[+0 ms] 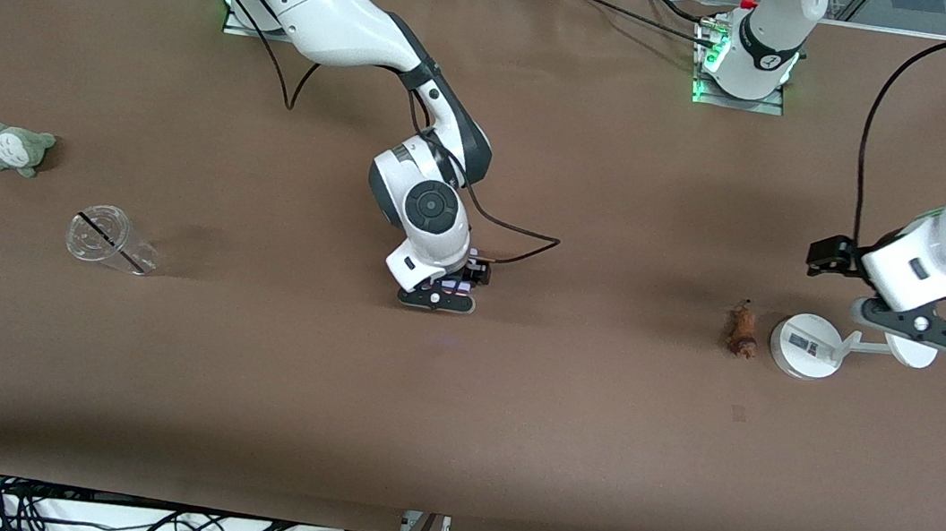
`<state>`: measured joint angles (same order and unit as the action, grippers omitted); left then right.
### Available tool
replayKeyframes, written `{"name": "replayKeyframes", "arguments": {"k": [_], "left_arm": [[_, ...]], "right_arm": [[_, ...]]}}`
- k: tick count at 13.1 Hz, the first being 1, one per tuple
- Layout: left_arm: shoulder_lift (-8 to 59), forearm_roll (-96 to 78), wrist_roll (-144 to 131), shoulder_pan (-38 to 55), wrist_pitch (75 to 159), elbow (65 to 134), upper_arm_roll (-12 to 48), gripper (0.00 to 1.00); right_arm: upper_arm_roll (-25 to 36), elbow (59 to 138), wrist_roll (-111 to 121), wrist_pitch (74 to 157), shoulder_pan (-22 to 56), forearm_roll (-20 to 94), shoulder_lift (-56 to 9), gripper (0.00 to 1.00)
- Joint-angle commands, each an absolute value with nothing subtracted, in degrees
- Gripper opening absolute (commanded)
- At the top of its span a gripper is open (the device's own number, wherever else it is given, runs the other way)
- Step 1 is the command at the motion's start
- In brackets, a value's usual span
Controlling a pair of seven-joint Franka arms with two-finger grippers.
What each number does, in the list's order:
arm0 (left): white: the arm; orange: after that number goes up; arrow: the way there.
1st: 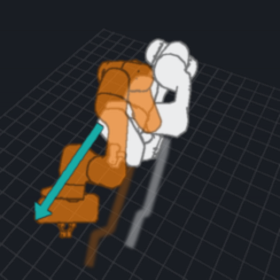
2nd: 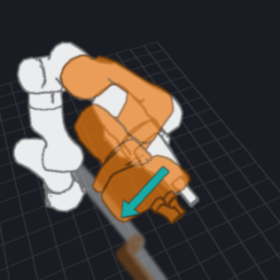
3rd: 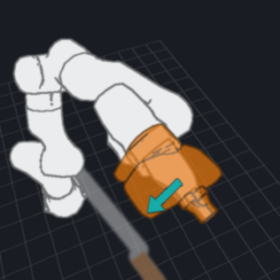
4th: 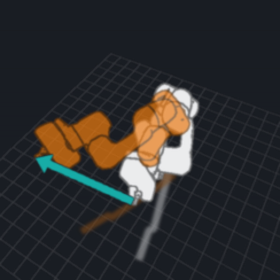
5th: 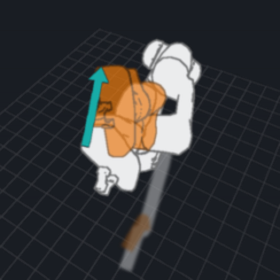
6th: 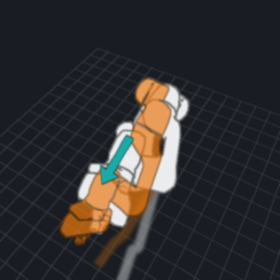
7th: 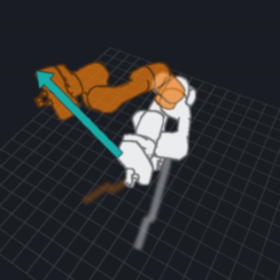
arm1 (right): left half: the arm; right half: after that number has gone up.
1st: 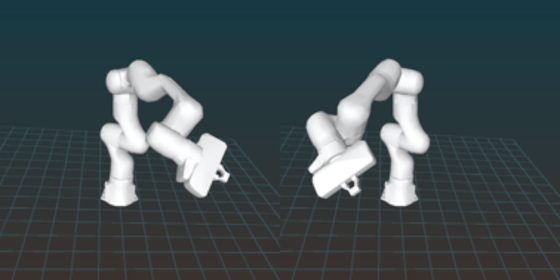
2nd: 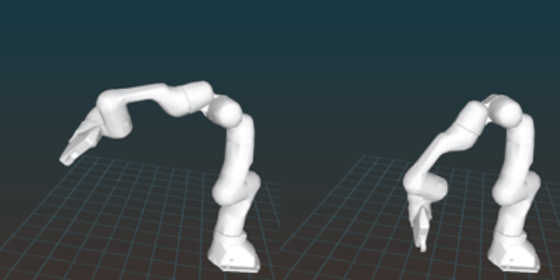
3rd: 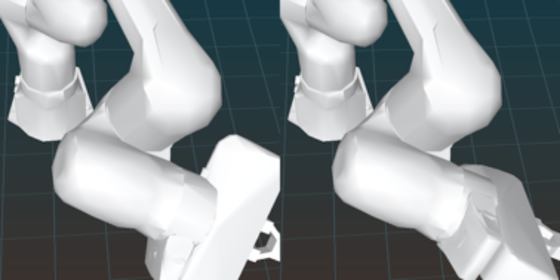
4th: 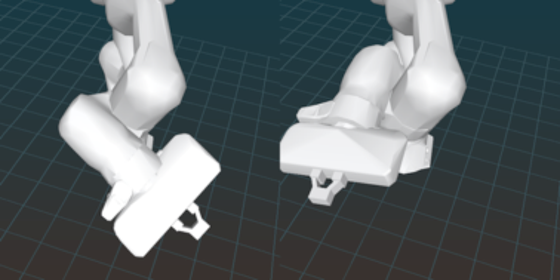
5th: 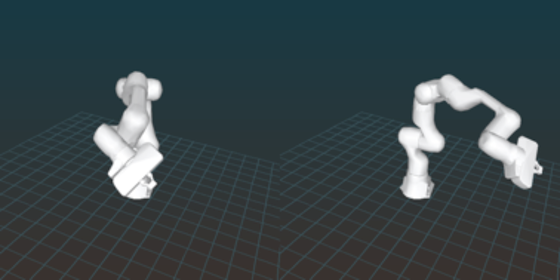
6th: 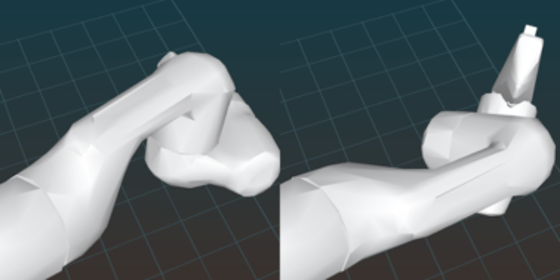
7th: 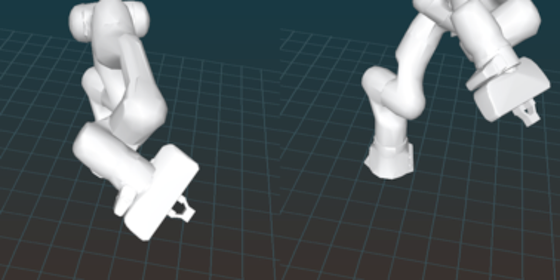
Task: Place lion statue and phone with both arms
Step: 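Carry the phone toward the clear cup while the left gripper retracts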
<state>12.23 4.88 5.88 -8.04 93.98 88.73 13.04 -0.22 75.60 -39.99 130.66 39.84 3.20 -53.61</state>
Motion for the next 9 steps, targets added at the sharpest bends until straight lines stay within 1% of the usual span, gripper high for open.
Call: {"name": "replayKeyframes", "arguments": {"k": [1,2,3,4,5,6,8,9], "left_arm": [[13.36,5.54,3.62,-8.0,91.49,82.37,13.36,1.0],[13.79,5.45,1.34,-7.82,91.49,80.87,13.36,1.0],[13.71,5.88,1.14,-7.82,91.41,79.73,13.36,1.0],[13.01,5.54,0.88,-8.08,90.01,79.98,13.36,1.0],[12.92,5.28,0.79,-8.17,86.78,79.2,13.27,1.0],[12.31,5.27,0.7,-8.26,85.97,79.36,13.18,1.0],[11.87,5.27,0.7,-8.35,85.78,79.45,13.18,1.0],[11.6,5.1,0.7,-8.35,86.22,79.89,12.92,1.0]], "right_arm": [[0.18,73.83,-40.34,130.43,40.34,3.69,-54.32,0.27],[0.26,73.83,-40.08,130.17,40.25,3.69,-53.79,0.21],[0.35,73.83,-39.99,129.99,39.99,3.87,-52.92,0.21],[0.61,73.83,-39.56,129.03,39.73,3.87,-52.04,0.19],[0.79,73.83,-39.29,126.59,39.03,3.78,-50.73,0.18],[0.79,73.92,-38.5,123.43,37.89,3.69,-48.62,0.15],[1.31,74.35,-34.56,117.19,36.39,3.78,-44.06,0.14],[2.88,74.53,-34.37,113.33,35.78,3.69,-41.51,0.14]]}}
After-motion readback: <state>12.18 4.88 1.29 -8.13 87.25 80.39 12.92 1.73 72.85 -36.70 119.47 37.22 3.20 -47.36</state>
